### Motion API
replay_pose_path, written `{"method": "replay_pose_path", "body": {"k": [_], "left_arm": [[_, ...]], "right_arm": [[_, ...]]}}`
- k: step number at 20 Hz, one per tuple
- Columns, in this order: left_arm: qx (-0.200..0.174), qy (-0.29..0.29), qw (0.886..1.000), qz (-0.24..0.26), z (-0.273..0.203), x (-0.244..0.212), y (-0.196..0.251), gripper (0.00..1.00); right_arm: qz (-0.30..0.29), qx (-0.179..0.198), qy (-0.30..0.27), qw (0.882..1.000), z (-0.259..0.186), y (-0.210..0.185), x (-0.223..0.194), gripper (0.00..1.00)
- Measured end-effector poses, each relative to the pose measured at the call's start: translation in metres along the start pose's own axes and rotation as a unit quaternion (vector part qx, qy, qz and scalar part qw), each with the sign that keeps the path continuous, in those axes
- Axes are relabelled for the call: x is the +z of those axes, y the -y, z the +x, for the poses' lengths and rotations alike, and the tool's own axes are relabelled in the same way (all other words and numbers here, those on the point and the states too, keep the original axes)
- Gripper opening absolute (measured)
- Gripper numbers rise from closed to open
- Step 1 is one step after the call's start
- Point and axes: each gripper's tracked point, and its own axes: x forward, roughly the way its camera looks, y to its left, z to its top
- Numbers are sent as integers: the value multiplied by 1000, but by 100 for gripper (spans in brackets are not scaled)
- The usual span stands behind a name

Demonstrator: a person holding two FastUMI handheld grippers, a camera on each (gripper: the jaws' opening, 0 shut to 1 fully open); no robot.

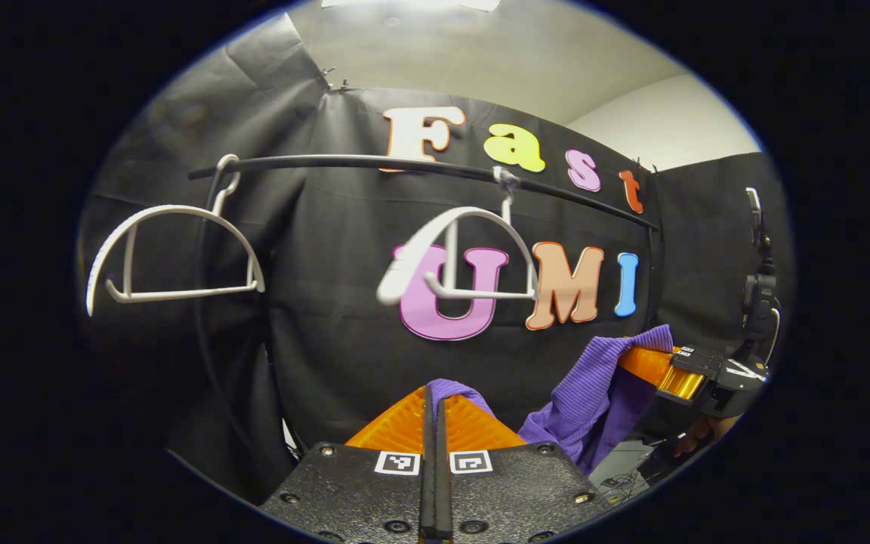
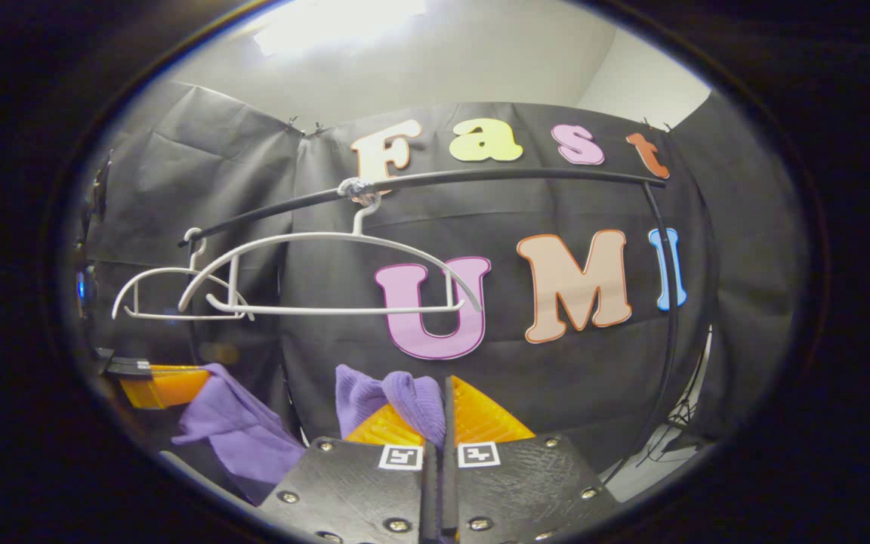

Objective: Grasp the clothes on the hanger with both hands and then place them into the laundry hamper below.

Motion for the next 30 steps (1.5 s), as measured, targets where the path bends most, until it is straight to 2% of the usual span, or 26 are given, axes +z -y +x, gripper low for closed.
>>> {"method": "replay_pose_path", "body": {"k": [1, 2, 5, 6, 7, 8, 15, 17, 18, 19, 23, 29, 30], "left_arm": [[-8, 0, 1000, 3, 3, -2, 11, 0], [-16, 1, 1000, 8, 6, -2, 22, 0], [-29, 24, 999, 7, 14, 7, 45, 0], [-31, 31, 999, 6, 17, 10, 52, 0], [-33, 36, 999, 8, 21, 10, 58, 0], [-34, 38, 999, 11, 25, 9, 62, 1], [-27, 54, 998, 7, 58, -4, 82, 0], [-17, 49, 999, 12, 67, -21, 82, 0], [-12, 55, 998, 18, 71, -29, 81, 0], [-10, 57, 998, 22, 76, -37, 82, 0], [-9, 25, 1000, 5, 96, -90, 83, 0], [-5, 7, 999, 35, 115, -163, 78, 0], [-6, 7, 999, 34, 116, -173, 78, 0]], "right_arm": [[2, 3, -2, 1000, -3, 0, -2, 3], [7, 6, -4, 1000, -5, -1, -3, 7], [14, 8, 14, 1000, -13, 2, 5, 3], [17, 4, 18, 1000, -14, 6, 6, 7], [22, 1, 21, 1000, -15, 9, 3, 7], [29, 0, 22, 999, -15, 11, 3, 3], [7, -18, 14, 1000, -9, 35, -22, 0], [11, -22, 2, 1000, -4, 41, -41, 3], [13, -24, -5, 1000, -1, 44, -52, 7], [17, -27, -15, 999, 1, 48, -65, 3], [34, -37, -63, 997, 8, 59, -122, 3], [62, -66, -128, 988, 11, 78, -208, 3], [68, -71, -140, 985, 12, 82, -222, 7]]}}
